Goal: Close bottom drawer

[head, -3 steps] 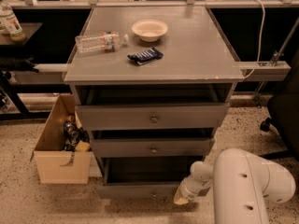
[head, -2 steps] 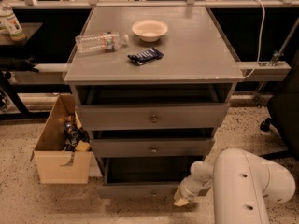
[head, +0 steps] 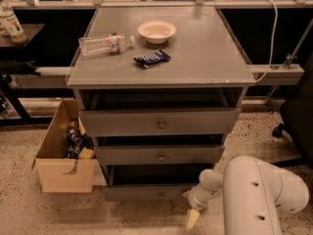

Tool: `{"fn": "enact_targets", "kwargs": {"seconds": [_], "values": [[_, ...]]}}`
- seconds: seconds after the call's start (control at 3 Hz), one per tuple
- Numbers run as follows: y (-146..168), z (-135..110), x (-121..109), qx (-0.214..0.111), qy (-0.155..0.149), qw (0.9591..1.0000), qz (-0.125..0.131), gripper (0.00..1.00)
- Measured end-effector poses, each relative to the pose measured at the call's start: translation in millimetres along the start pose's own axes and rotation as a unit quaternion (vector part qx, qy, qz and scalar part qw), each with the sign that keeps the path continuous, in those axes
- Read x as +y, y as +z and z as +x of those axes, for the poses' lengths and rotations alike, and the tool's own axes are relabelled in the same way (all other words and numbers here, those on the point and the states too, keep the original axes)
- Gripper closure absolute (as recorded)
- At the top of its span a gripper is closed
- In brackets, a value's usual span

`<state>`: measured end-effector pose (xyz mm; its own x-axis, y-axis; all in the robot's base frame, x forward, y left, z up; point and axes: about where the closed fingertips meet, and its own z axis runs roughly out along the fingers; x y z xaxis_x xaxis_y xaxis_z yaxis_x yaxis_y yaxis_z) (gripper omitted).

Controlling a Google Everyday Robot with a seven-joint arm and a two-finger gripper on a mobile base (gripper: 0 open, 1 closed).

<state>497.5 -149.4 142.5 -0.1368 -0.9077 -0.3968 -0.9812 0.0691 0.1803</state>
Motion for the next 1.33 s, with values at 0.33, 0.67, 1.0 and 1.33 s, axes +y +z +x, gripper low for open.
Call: {"fn": "enact_targets", "kwargs": {"seconds": [0.33, 0.67, 1.0, 1.33], "values": [[0.0, 0.0, 0.0, 0.0, 0.0, 1.0, 0.0, 0.0], [0.8, -0.1, 0.1, -0.004, -0.004, 1.0, 0.0, 0.18], [-4.1, 1.9, -16.4, -0.009, -0.018, 0.9995, 0.025, 0.41], [-11.6, 4.8, -37.2, -0.017, -0.032, 0.9979, 0.055, 0.65]]}}
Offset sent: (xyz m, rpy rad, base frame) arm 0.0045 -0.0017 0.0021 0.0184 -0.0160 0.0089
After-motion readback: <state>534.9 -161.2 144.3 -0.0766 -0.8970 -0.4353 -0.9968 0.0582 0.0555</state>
